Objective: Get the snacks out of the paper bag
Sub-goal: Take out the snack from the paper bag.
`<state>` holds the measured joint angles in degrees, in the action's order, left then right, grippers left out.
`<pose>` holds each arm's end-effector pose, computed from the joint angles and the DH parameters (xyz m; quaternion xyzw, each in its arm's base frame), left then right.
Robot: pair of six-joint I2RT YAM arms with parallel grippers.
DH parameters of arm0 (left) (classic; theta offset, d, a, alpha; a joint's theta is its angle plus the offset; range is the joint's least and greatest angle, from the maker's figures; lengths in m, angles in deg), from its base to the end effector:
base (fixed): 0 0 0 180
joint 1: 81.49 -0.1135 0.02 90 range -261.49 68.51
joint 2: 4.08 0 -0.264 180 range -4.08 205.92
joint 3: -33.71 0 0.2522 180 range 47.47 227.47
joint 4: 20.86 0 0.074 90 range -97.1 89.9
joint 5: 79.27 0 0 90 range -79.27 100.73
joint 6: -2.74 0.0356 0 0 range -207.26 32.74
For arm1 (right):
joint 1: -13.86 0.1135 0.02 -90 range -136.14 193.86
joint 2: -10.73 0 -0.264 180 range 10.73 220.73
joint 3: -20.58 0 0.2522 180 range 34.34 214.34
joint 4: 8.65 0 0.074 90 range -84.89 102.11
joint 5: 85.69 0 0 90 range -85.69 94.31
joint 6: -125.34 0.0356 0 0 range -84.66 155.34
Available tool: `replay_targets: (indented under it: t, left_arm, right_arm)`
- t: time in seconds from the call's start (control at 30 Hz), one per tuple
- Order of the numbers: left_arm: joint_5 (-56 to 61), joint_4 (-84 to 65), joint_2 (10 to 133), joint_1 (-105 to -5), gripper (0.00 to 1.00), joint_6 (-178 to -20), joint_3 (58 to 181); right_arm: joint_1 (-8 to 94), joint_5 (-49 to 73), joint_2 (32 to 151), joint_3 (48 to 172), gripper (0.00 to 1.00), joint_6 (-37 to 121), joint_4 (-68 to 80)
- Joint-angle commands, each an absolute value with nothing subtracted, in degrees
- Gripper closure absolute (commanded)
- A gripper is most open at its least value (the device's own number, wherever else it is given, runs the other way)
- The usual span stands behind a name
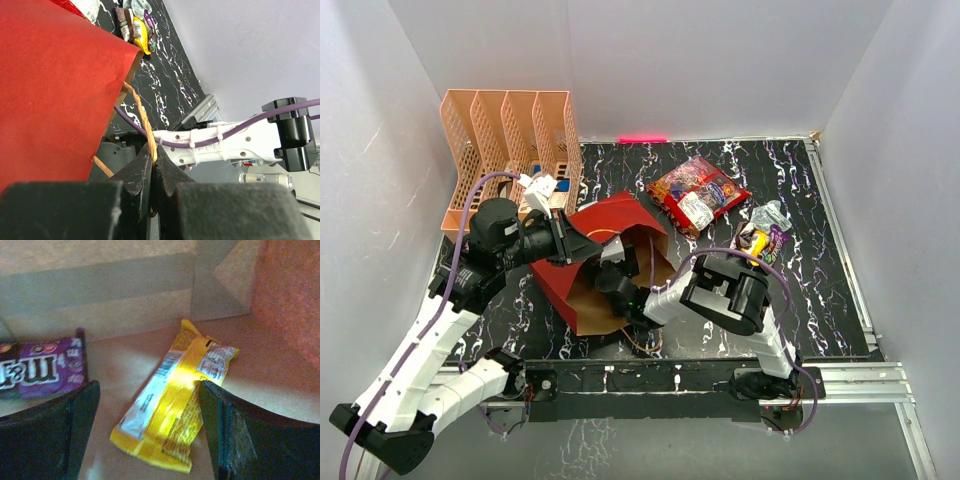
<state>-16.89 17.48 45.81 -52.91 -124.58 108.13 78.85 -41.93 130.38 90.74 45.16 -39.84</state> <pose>0.1518 -0.1015 0.3949 0.0886 0.7732 -0.4835 0.4006 0.1958 0.3589 0.1202 -0.1414 0.7672 0.0744 0.6212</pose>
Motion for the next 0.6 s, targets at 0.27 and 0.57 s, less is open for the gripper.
replay_targets:
  t: [0.27, 0.57]
  left_arm:
    - [-18.4, 18.06, 43.63, -53.06, 1.0, -124.27, 109.79]
    - [-17.81, 19.36, 44.07, -53.06, 1.0, -123.17, 110.4]
  right_arm:
    - [76.08, -45.97, 137.43, 98.97, 0.27, 51.0, -30.81]
    - [76.08, -41.45, 135.84, 97.98, 0.65, 47.98, -29.9]
